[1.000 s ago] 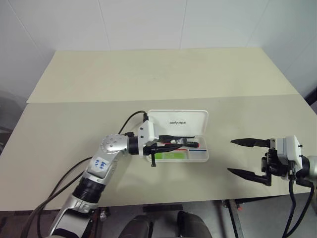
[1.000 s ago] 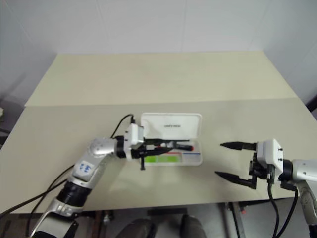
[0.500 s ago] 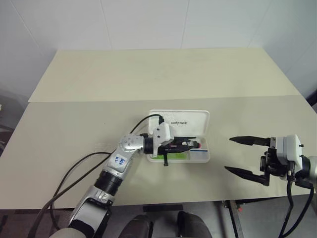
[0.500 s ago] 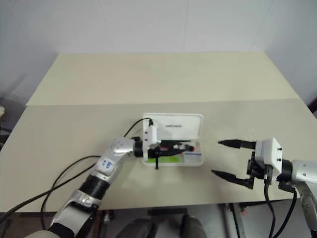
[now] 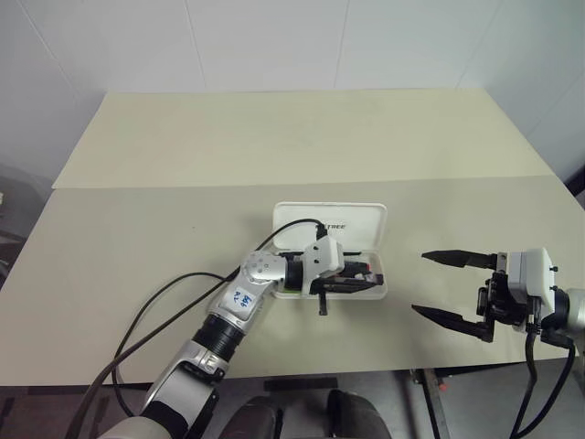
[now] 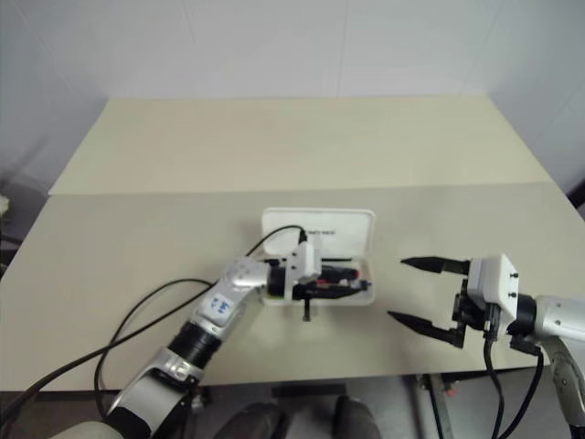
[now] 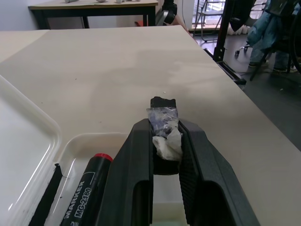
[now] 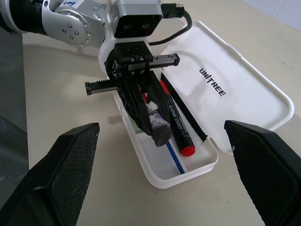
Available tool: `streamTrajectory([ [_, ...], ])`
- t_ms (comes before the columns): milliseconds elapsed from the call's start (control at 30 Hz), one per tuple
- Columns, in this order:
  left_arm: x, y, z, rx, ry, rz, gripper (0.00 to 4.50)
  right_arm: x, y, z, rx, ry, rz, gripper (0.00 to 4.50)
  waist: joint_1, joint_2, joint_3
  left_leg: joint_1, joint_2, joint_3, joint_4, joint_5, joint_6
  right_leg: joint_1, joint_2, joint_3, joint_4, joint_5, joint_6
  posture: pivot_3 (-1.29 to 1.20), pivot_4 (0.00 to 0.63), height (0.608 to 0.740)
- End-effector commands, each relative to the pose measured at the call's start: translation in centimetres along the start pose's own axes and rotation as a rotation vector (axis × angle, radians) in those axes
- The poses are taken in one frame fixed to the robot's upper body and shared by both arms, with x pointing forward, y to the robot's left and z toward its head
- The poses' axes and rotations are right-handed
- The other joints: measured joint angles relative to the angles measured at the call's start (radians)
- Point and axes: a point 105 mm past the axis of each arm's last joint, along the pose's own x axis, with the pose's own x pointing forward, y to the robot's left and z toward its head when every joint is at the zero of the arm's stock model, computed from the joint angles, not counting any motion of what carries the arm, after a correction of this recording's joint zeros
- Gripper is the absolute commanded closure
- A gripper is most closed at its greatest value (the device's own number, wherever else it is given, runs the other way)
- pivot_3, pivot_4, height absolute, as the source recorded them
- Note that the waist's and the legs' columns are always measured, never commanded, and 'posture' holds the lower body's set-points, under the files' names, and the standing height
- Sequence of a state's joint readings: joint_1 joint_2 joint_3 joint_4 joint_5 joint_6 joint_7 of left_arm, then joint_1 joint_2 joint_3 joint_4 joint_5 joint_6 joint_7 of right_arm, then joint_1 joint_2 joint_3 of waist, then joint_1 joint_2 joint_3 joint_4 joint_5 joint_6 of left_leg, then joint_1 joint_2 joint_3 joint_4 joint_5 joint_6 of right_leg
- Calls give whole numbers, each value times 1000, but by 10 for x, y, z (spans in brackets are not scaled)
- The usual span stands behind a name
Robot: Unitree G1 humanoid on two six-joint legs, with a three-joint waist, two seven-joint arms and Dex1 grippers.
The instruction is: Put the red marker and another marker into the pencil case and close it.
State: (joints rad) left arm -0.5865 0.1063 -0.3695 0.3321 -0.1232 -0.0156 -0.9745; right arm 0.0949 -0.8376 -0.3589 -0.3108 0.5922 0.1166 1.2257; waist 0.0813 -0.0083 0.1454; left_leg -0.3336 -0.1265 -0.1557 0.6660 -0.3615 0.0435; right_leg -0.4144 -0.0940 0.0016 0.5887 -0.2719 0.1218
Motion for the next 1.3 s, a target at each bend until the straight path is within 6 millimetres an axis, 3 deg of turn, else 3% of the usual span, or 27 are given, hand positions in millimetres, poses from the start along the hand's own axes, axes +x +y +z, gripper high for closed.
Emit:
streamTrajectory([
  [33, 5, 3, 4, 40, -9, 13, 4103, 0, 2, 6, -25, -17, -5, 0, 0, 0, 0, 0, 0, 0, 0, 0, 0, 0, 0, 0, 0, 0, 0, 0, 150, 740],
  [500, 16, 7, 1, 1, -27, 24, 4103, -6, -2, 0, -20, 6, -19, 0, 0, 0, 0, 0, 0, 0, 0, 0, 0, 0, 0, 0, 0, 0, 0, 0, 150, 740],
  [833, 17, 5, 5, 8, -40, 7, 654, -1, -4, 2, -25, -6, -15, 0, 0, 0, 0, 0, 0, 0, 0, 0, 0, 0, 0, 0, 0, 0, 0, 0, 150, 740],
  [1133, 0, -2, 20, 23, -93, -8, 654, 3, -7, 0, -24, -16, -7, 0, -2, 0, 0, 0, 0, 0, 0, 0, 0, 0, 0, 0, 0, 0, 0, 0, 150, 740],
  [1300, -32, -6, 26, 26, -102, 76, 654, 6, -12, -4, -20, -21, 0, 0, -4, 0, 0, 0, 0, 0, 0, 0, 0, 0, 0, 0, 1, 0, 0, 0, 150, 740],
])
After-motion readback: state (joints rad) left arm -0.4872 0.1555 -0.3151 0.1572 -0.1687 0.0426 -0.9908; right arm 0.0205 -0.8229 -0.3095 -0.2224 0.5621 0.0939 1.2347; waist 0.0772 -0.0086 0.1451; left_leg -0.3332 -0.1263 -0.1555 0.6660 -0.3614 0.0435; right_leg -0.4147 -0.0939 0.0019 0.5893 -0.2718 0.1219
